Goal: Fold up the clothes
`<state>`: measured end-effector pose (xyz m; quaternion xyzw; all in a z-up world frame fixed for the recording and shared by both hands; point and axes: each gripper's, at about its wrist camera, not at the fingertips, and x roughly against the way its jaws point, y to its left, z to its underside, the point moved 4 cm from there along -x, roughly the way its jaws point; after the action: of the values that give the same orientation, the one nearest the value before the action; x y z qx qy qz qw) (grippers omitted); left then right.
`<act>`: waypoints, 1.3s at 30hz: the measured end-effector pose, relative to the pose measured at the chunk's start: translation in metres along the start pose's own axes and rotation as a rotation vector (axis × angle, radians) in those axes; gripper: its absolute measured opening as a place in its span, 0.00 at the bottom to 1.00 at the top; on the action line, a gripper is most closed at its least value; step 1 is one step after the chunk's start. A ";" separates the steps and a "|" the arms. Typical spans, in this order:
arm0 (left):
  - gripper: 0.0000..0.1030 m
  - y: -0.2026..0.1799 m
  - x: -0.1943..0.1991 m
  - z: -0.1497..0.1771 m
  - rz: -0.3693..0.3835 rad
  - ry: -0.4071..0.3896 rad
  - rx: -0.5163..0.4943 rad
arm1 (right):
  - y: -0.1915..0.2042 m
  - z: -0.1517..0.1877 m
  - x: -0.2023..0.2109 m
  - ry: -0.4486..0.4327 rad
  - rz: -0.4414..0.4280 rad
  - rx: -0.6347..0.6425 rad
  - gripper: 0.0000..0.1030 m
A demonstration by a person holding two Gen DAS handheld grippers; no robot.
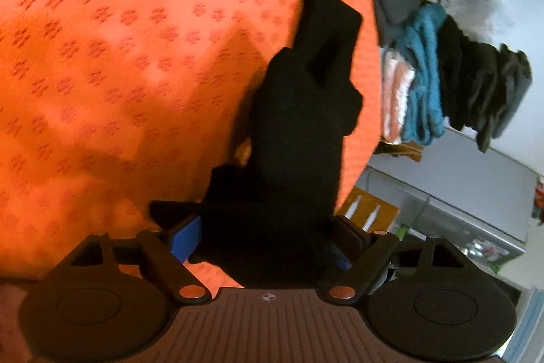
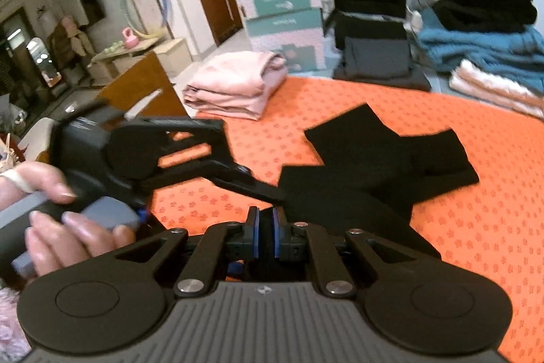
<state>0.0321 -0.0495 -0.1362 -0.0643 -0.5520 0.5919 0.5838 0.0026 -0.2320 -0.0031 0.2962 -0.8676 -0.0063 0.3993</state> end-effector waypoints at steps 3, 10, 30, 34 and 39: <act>0.85 0.005 -0.003 -0.002 -0.025 0.009 0.028 | 0.008 -0.001 0.010 -0.037 -0.028 0.014 0.09; 0.33 0.001 0.000 -0.001 -0.007 0.006 -0.027 | 0.020 0.000 0.014 -0.045 -0.048 0.037 0.09; 0.07 -0.013 0.141 -0.049 -0.460 -0.447 -0.713 | -0.043 0.026 0.003 0.077 0.088 -0.110 0.11; 0.07 0.004 0.165 -0.053 -0.575 -0.511 -0.729 | -0.067 0.037 -0.005 0.101 0.152 -0.174 0.11; 0.07 0.028 0.180 -0.054 -0.672 -0.543 -0.711 | -0.096 0.051 -0.016 0.132 0.233 -0.254 0.19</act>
<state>-0.0025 0.1271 -0.0746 0.0772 -0.8383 0.1458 0.5196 0.0241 -0.3146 -0.0724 0.1404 -0.8603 -0.0501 0.4875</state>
